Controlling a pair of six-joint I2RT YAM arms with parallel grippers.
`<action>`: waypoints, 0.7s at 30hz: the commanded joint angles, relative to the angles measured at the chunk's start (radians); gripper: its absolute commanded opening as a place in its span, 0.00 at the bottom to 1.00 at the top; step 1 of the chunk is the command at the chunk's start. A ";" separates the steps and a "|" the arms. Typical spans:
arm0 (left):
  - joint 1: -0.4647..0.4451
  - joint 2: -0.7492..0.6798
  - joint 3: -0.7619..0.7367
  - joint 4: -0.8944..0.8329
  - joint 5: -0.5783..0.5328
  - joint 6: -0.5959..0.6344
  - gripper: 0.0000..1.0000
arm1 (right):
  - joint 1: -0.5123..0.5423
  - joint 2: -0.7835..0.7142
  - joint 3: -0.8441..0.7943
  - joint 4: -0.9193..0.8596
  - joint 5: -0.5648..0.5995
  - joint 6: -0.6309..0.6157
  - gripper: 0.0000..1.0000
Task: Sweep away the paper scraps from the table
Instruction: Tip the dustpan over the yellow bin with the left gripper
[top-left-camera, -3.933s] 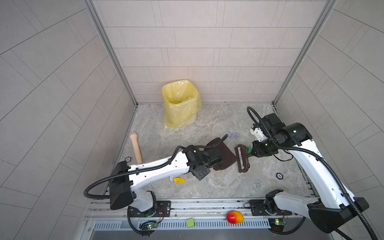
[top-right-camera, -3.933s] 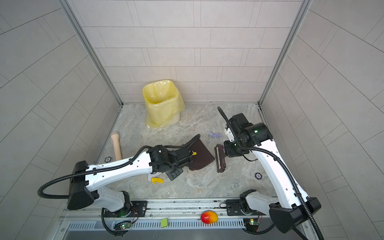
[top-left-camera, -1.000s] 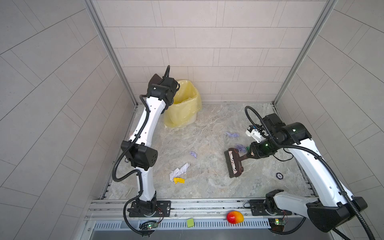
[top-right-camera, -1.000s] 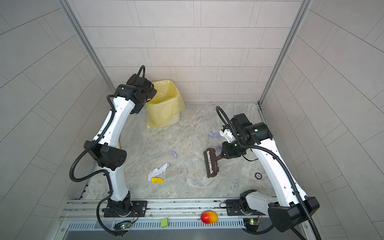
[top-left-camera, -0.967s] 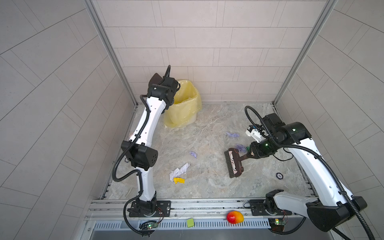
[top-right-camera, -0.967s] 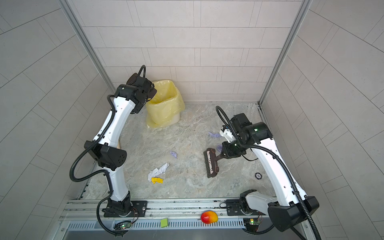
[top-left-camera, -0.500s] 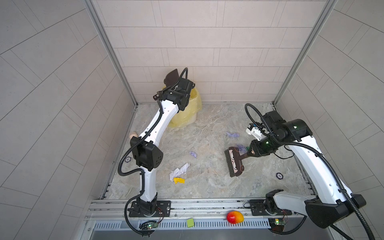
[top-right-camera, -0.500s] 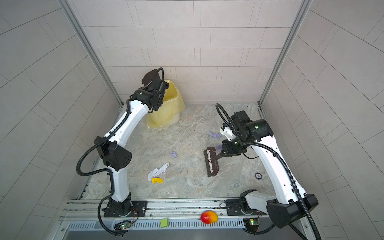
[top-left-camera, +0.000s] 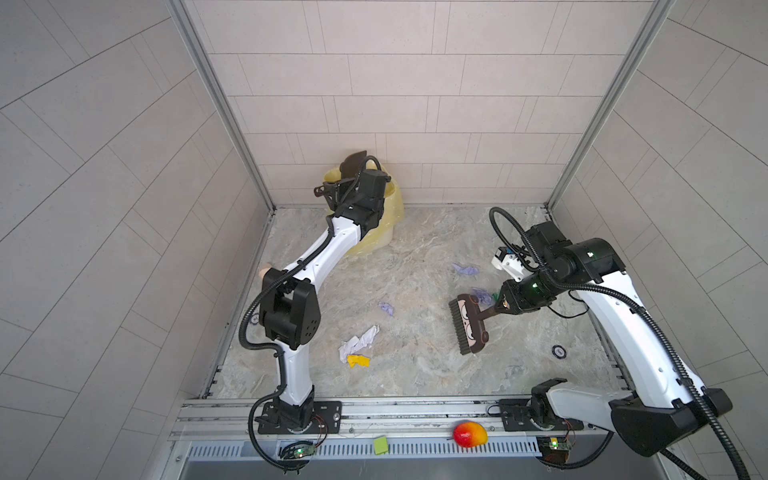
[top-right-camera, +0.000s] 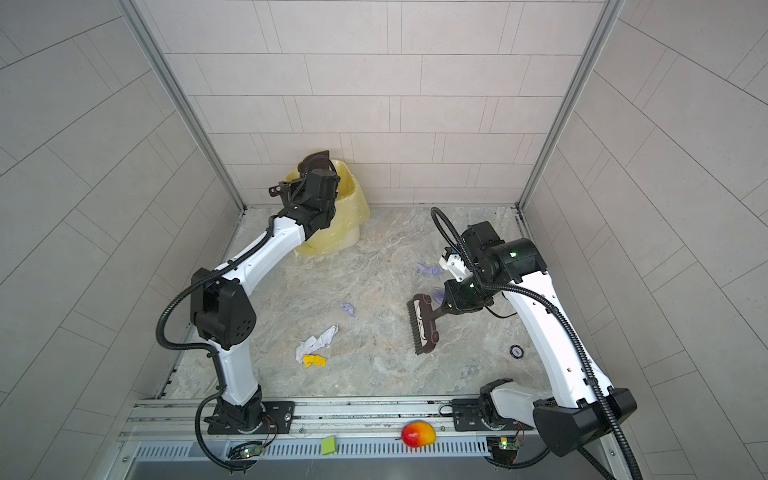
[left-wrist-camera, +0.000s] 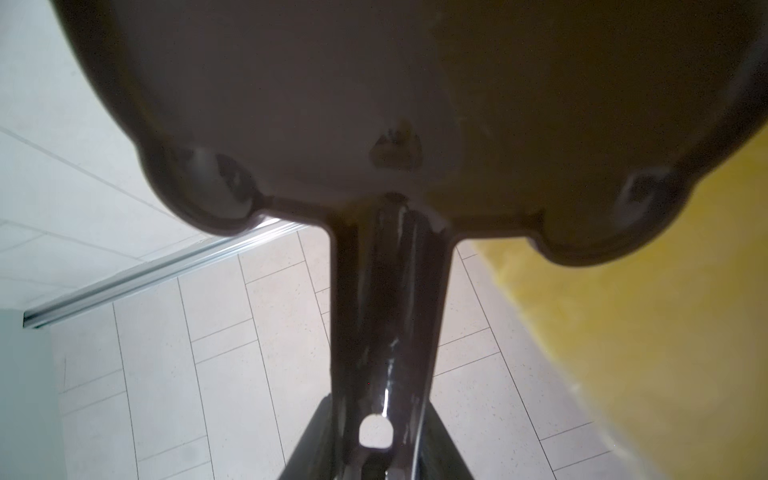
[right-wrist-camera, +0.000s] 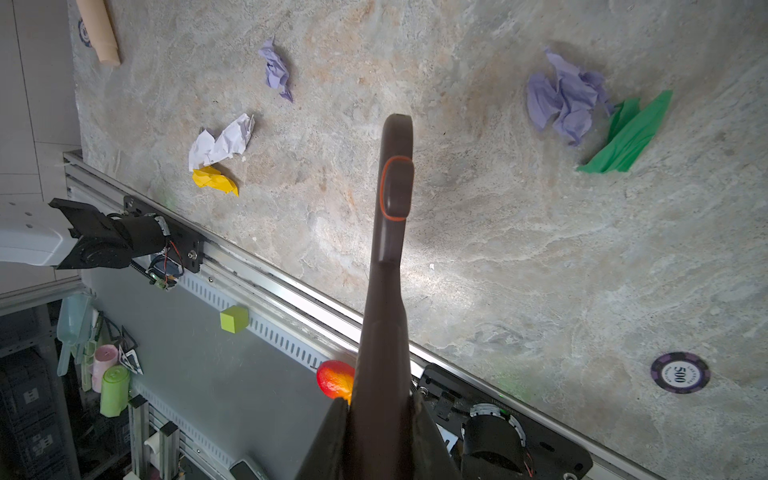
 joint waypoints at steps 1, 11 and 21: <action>-0.001 -0.063 0.004 0.090 -0.023 0.040 0.00 | -0.003 -0.012 0.011 -0.008 -0.017 -0.017 0.00; -0.011 -0.080 0.144 -0.232 0.007 -0.318 0.00 | -0.003 -0.025 0.014 -0.006 0.020 -0.011 0.00; -0.138 -0.154 0.214 -0.679 0.185 -0.851 0.00 | -0.003 0.018 0.123 -0.015 0.223 -0.044 0.00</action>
